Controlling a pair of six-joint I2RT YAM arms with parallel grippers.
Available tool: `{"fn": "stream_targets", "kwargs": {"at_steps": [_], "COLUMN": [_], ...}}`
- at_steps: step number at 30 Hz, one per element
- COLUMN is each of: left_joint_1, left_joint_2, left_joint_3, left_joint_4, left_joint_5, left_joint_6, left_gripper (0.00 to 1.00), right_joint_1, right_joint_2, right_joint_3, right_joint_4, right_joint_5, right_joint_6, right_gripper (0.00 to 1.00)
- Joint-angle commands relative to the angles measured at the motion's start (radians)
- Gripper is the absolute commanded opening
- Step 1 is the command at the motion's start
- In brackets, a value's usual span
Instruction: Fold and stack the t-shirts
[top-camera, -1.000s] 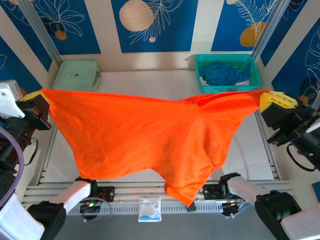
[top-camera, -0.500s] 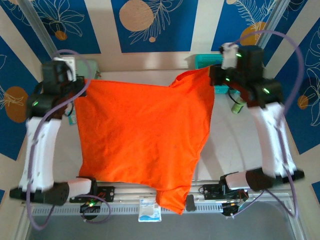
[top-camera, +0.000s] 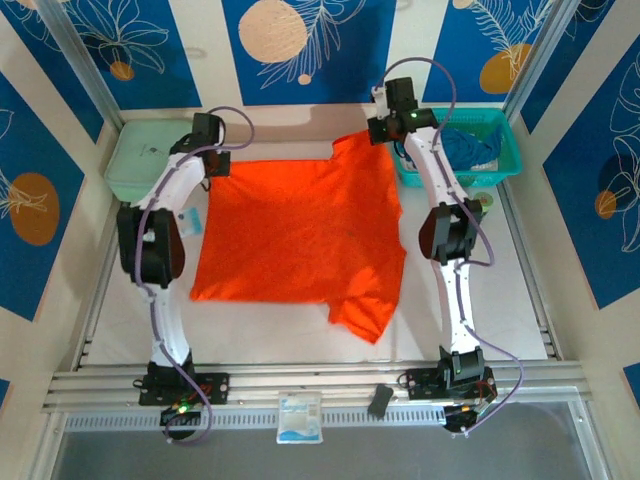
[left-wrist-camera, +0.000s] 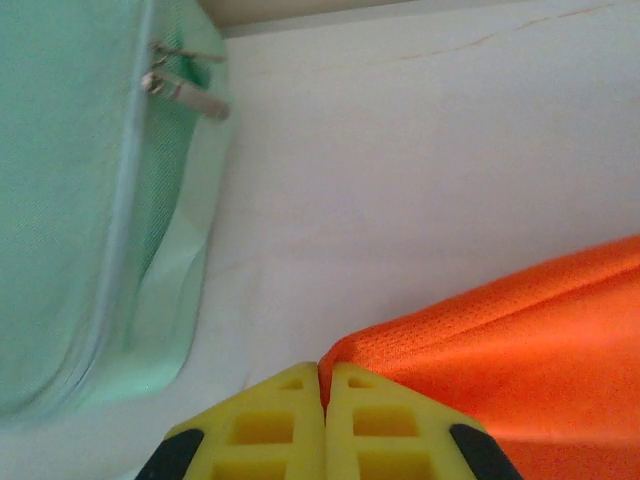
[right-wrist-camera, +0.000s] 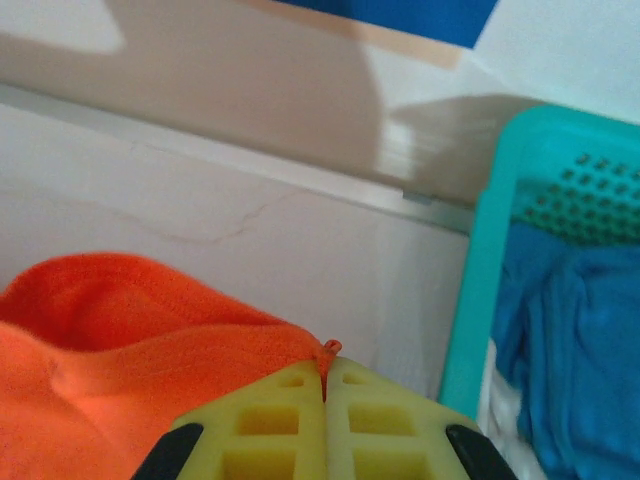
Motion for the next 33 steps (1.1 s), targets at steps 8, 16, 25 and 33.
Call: {"fn": "stream_targets", "kwargs": {"at_steps": [8, 16, 25, 33], "left_joint_1": [0.0, 0.0, 0.0, 0.0], "left_joint_2": [0.237, 0.179, 0.091, 0.023], "left_joint_3": [0.264, 0.154, 0.019, -0.075], "left_joint_4": [0.064, 0.124, 0.184, 0.226], "left_joint_5": [-0.051, -0.082, -0.115, -0.124], "left_joint_6": [0.086, 0.116, 0.161, 0.177], "left_gripper": [0.0, 0.0, 0.0, 0.0], "right_joint_1": [-0.013, -0.011, 0.006, 0.021], "right_joint_2": [0.055, -0.101, -0.306, -0.465], "right_joint_3": [-0.009, -0.25, -0.604, -0.866], "right_joint_4": [0.126, 0.186, 0.304, 0.395], "right_joint_5": [-0.011, -0.048, -0.063, -0.053], "right_joint_6": [-0.027, 0.015, 0.038, 0.067], "right_gripper": [0.0, 0.0, 0.0, 0.0]}}
